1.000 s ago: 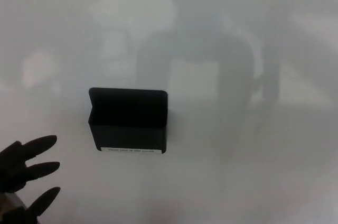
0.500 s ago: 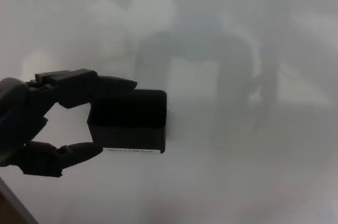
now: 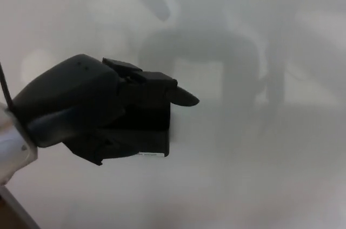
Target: A magnetic marker holder is on the left hand side of the white board, the robot put the index and middle finger into the opening of the container and pull off the magnetic holder and hand it to a human on the left hand side.
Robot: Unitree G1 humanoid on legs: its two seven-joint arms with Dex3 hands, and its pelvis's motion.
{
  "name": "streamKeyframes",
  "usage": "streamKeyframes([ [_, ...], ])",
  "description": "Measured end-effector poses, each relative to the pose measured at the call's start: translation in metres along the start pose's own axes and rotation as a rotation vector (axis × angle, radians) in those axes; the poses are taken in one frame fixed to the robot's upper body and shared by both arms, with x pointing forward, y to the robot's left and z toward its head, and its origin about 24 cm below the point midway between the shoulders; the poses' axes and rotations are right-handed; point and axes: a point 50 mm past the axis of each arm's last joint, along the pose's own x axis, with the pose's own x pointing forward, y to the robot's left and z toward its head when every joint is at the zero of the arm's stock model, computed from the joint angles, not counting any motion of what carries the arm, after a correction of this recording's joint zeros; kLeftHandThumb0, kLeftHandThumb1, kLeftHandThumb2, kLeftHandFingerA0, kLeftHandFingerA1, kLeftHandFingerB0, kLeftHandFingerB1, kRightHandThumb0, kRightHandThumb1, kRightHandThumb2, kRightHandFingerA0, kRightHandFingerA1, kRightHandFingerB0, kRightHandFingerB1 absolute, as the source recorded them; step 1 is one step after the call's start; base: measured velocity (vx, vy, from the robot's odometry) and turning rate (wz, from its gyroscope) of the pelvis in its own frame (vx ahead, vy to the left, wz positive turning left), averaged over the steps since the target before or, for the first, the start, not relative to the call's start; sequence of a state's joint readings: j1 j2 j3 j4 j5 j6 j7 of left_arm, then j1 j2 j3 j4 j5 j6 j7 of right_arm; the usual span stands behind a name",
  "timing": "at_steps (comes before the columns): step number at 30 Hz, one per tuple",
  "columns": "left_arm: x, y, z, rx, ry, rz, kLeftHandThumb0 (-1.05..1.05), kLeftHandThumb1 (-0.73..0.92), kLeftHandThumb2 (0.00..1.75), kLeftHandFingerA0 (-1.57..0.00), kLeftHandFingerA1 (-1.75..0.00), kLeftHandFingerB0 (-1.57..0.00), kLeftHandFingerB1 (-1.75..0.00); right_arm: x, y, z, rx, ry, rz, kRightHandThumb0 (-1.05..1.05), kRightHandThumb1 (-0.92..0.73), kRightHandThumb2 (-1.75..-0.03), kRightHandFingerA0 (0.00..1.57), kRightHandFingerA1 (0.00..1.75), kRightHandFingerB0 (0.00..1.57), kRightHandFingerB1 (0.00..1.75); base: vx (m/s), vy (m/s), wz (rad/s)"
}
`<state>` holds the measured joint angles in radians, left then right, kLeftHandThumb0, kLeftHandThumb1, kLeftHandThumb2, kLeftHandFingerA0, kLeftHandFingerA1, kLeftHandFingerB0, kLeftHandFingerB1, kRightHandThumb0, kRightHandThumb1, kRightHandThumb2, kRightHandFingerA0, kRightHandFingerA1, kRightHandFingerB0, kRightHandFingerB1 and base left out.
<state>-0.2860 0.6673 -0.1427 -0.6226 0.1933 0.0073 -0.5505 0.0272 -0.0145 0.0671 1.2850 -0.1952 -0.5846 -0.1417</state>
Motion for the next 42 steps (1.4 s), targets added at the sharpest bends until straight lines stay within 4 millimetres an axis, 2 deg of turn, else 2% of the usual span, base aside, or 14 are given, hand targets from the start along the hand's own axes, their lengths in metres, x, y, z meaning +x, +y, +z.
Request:
streamKeyframes([
  [6, 0.016, -0.005, -0.007, 0.003, 0.060, -0.124, -0.12, 0.49, 0.55, -0.44, -0.37, -0.34, -0.33, 0.000, 0.000, 0.001, 0.000, -0.009, 0.001, -0.40, -0.79, -0.63, 0.79, 0.49, 0.19, 0.28, 0.00, 0.000, 0.00],
  [7, 0.018, -0.005, -0.009, 0.002, 0.069, -0.139, -0.06, 0.32, 0.82, -0.38, -0.60, -0.20, -0.51, 0.000, 0.000, 0.001, 0.000, -0.010, 0.001, -0.40, -0.80, -0.63, 0.79, 0.50, 0.19, 0.28, 0.00, 0.000, 0.00],
  [9, 0.023, -0.004, -0.013, 0.005, 0.101, -0.179, -0.06, 0.33, 0.82, -0.38, -0.59, -0.18, -0.50, 0.000, 0.000, 0.001, 0.000, -0.012, 0.001, -0.40, -0.79, -0.63, 0.79, 0.49, 0.19, 0.28, 0.00, 0.000, 0.00],
  [10, 0.024, -0.004, -0.014, 0.006, 0.111, -0.190, -0.07, 0.50, 0.55, -0.53, -0.39, -0.30, -0.32, 0.000, 0.000, 0.001, -0.001, -0.013, 0.001, -0.42, -0.79, -0.69, 0.80, 0.51, 0.19, 0.30, 0.00, 0.000, 0.00],
  [17, 0.033, 0.008, -0.022, 0.011, 0.200, -0.281, -0.09, 0.53, 0.56, -0.82, -0.51, -0.27, -0.31, 0.000, 0.000, 0.002, -0.003, -0.018, 0.000, -0.43, -0.79, -0.69, 0.80, 0.51, 0.19, 0.30, 0.00, 0.000, 0.00],
  [18, 0.034, 0.010, -0.023, 0.010, 0.210, -0.291, -0.07, 0.39, 0.86, -0.61, -0.68, -0.14, -0.48, 0.000, 0.000, 0.002, -0.003, -0.018, 0.000, -0.42, -0.78, -0.67, 0.79, 0.51, 0.20, 0.30, 0.00, 0.000, 0.00],
  [20, 0.036, 0.012, -0.023, 0.009, 0.221, -0.304, -0.07, 0.39, 0.87, -0.63, -0.69, -0.14, -0.48, 0.000, 0.000, 0.002, -0.003, -0.019, -0.001, -0.42, -0.78, -0.67, 0.79, 0.51, 0.20, 0.30, 0.00, 0.000, 0.00],
  [22, 0.038, 0.016, -0.023, 0.005, 0.245, -0.326, -0.09, 0.54, 0.56, -0.78, -0.52, -0.27, -0.30, 0.000, 0.000, 0.002, -0.005, -0.019, -0.001, -0.42, -0.78, -0.63, 0.80, 0.51, 0.19, 0.28, 0.00, 0.000, 0.00],
  [32, 0.047, 0.029, -0.024, -0.029, 0.332, -0.405, -0.10, 0.52, 0.55, -0.54, -0.40, -0.27, -0.31, 0.000, 0.000, 0.001, -0.010, -0.017, 0.000, -0.43, -0.78, -0.67, 0.80, 0.50, 0.21, 0.30, 0.00, 0.000, 0.00],
  [33, 0.047, 0.029, -0.024, -0.033, 0.341, -0.414, -0.07, 0.38, 0.86, -0.69, -0.72, -0.13, -0.48, 0.000, 0.000, 0.001, -0.011, -0.017, 0.000, -0.43, -0.78, -0.68, 0.80, 0.50, 0.20, 0.30, 0.00, 0.000, 0.00],
  [35, 0.049, 0.030, -0.026, -0.052, 0.365, -0.436, -0.09, 0.55, 0.57, -0.90, -0.57, -0.27, -0.31, -0.001, 0.000, 0.001, -0.012, -0.016, -0.001, -0.40, -0.77, -0.63, 0.81, 0.50, 0.21, 0.29, 0.00, 0.000, 0.00],
  [38, 0.051, 0.026, -0.027, -0.078, 0.390, -0.470, -0.11, 0.54, 0.57, -0.91, -0.69, -0.28, -0.31, -0.001, 0.000, 0.000, -0.012, -0.015, -0.002, -0.40, -0.78, -0.63, 0.80, 0.51, 0.21, 0.29, 0.00, 0.000, 0.00],
  [39, 0.051, 0.025, -0.027, -0.084, 0.396, -0.479, -0.13, 0.54, 0.57, -0.73, -0.49, -0.29, -0.31, -0.001, 0.000, 0.000, -0.011, -0.014, -0.003, -0.41, -0.78, -0.67, 0.79, 0.50, 0.21, 0.30, 0.00, 0.000, 0.00],
  [42, 0.055, 0.017, -0.030, -0.110, 0.440, -0.531, -0.16, 0.54, 0.56, -0.80, -0.50, -0.27, -0.30, -0.002, -0.001, -0.001, -0.010, -0.014, -0.007, -0.41, -0.78, -0.67, 0.80, 0.50, 0.21, 0.30, 0.00, 0.000, 0.00],
])
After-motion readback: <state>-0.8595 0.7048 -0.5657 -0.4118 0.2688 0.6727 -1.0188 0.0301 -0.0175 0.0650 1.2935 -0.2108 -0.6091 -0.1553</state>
